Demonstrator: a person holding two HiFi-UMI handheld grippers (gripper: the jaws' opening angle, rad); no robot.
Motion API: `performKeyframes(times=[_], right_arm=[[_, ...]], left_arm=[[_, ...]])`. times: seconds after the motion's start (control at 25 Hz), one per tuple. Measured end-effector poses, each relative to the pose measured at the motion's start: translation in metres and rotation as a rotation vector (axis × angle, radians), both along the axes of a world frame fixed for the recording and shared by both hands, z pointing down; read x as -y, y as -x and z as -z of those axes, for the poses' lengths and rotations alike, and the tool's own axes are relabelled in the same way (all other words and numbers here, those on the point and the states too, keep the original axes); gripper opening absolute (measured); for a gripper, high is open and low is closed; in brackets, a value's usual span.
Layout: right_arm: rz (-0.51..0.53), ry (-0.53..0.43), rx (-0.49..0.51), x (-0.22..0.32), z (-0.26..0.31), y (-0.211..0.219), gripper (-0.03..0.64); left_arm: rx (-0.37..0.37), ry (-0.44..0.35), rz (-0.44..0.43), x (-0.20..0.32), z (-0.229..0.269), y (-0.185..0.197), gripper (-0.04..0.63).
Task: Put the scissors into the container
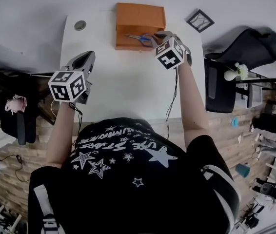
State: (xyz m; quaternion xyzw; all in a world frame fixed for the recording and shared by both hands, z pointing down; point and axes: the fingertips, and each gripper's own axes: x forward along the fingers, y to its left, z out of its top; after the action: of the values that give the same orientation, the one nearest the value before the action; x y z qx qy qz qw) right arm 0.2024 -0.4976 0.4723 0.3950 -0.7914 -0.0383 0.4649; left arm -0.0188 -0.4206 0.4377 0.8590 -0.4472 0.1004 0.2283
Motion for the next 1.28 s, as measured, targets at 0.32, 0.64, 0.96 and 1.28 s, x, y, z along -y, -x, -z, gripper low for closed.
performKeyframes(times=[0.32, 0.64, 0.96, 1.28], right_arm=[[-0.164, -0.099, 0.243, -0.049, 0.043, 0.019, 0.054], [-0.288, -0.173, 0.406, -0.113, 0.066, 0.041, 0.054], [-0.365, -0.214, 0.492, -0.178, 0.063, 0.064, 0.054], [-0.426, -0.225, 0.468, -0.25, 0.047, 0.098, 0.053]], left_arm=[[-0.017, -0.036, -0.065, -0.03, 0.015, 0.01, 0.018], [-0.04, -0.039, -0.122, -0.061, 0.015, 0.024, 0.018], [-0.054, -0.016, -0.177, -0.108, 0.0, 0.037, 0.018], [-0.043, 0.013, -0.232, -0.165, -0.016, 0.066, 0.018]])
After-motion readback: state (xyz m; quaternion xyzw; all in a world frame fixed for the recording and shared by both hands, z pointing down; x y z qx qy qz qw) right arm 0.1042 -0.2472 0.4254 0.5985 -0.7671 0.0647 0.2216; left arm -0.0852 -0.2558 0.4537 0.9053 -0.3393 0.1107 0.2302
